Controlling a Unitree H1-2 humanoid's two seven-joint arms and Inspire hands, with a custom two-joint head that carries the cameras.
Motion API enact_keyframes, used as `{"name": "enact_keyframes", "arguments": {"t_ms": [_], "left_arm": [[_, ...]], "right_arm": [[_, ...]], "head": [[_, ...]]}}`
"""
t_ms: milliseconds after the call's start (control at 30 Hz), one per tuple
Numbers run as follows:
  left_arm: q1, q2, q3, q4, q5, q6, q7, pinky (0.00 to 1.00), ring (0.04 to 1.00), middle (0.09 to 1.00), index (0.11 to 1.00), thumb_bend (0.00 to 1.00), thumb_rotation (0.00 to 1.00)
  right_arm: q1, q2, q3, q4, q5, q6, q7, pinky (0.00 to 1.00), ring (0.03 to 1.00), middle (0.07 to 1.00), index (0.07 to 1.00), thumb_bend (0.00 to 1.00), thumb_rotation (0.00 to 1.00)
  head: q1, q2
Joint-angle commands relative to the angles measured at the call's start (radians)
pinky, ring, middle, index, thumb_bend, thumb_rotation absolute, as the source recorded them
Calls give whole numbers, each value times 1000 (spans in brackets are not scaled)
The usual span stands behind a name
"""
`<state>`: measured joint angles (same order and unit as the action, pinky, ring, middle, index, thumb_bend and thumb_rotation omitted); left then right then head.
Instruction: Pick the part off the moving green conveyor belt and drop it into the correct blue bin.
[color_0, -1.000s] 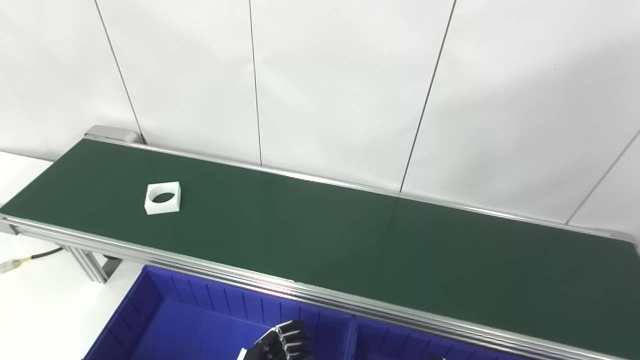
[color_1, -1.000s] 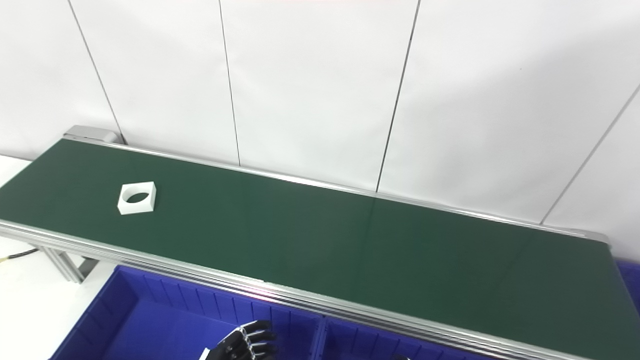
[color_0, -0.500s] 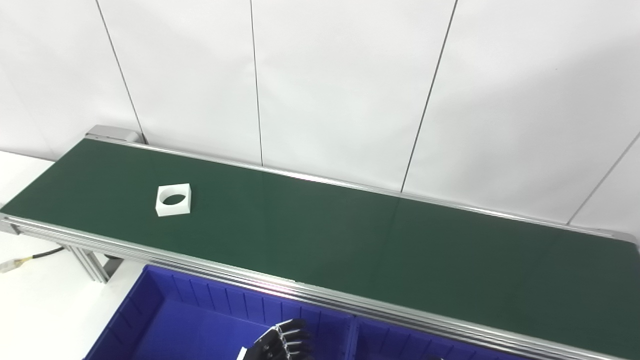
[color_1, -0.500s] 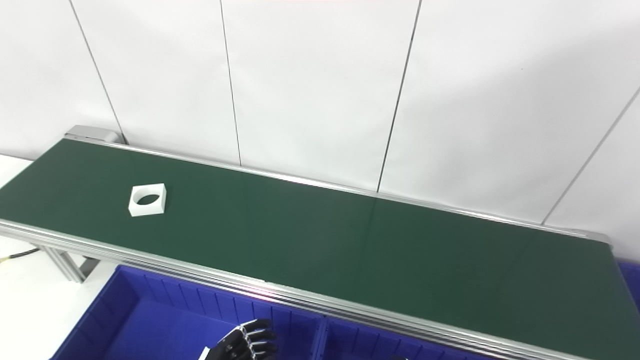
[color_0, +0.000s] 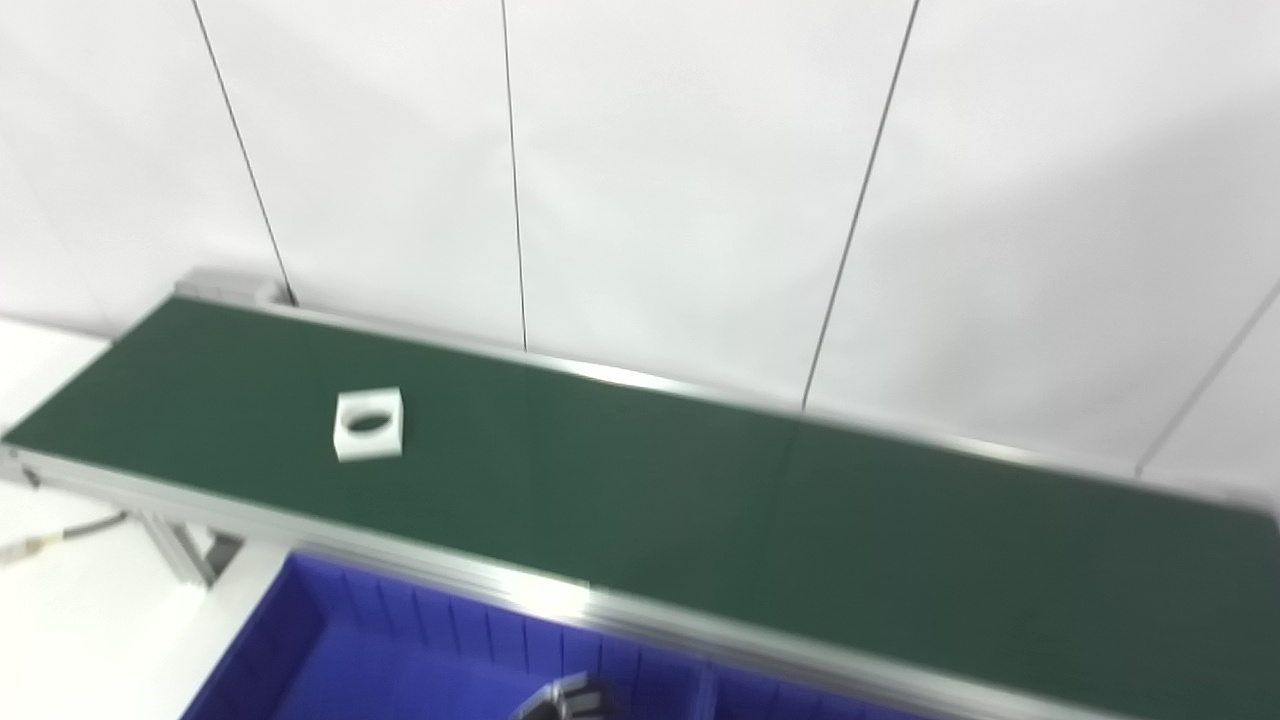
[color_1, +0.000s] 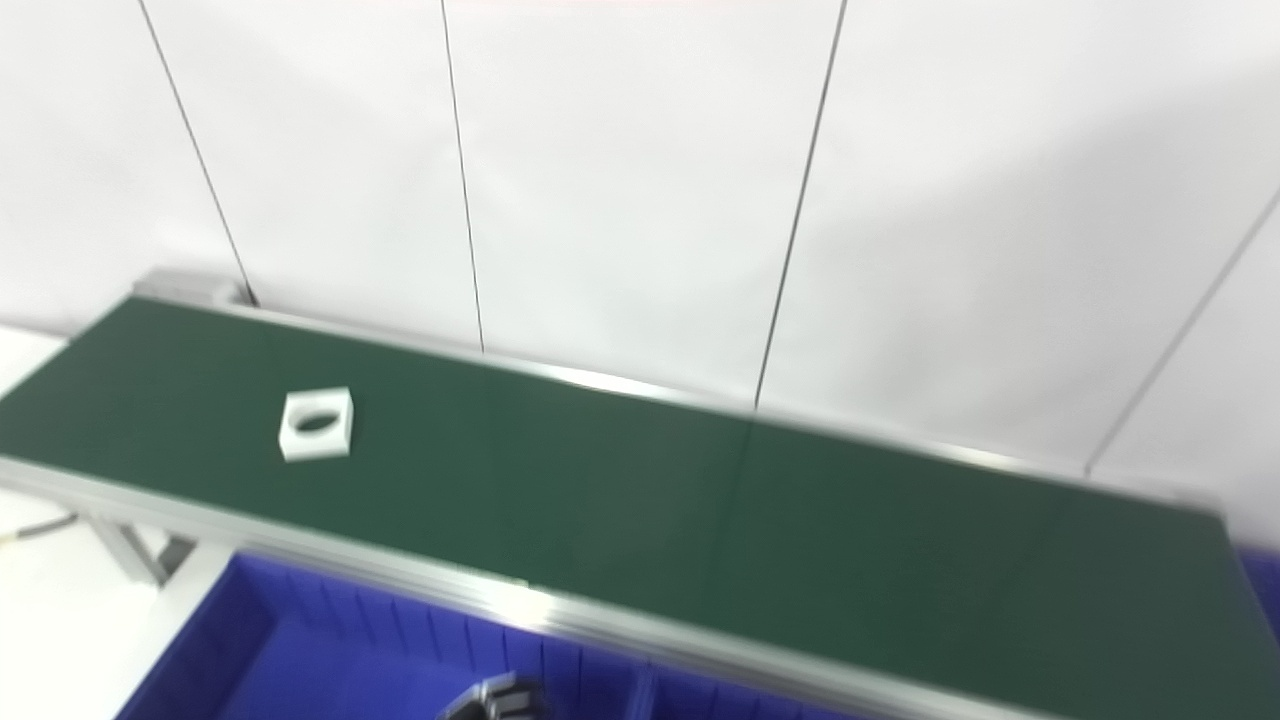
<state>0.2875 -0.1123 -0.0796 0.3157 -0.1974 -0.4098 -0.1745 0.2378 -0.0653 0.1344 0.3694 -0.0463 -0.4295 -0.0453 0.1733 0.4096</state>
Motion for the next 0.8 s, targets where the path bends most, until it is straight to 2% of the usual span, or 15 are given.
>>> {"name": "enact_keyframes", "arguments": {"t_ms": [0,233,533,633,767], "left_arm": [[-17,-10,-4,-7,5,-42,-10,535,577,644,676,711,0],[-21,-11,-4,-3,4,-42,-8,531,570,641,673,725,0],[-21,-7,-6,-18,5,-38,-10,529,573,646,678,718,0],[-17,-6,-2,-46,-7,-14,-7,527,571,641,674,726,0],[-15,-1,0,-71,2,-14,-1,526,573,642,679,721,0]], "right_arm": [[-11,1,-6,-9,15,-40,11,620,721,774,787,684,0],[-14,-2,-4,-7,14,-40,10,624,723,774,781,669,0],[-17,-5,0,-13,2,-40,0,611,717,770,781,674,0],[-18,-3,-2,-12,4,-40,-1,608,715,768,779,681,0],[-19,-4,0,-14,-1,-40,-4,599,712,766,781,693,0]], "head": [[2,0],[2,-2],[3,15],[6,18],[8,21]]}}
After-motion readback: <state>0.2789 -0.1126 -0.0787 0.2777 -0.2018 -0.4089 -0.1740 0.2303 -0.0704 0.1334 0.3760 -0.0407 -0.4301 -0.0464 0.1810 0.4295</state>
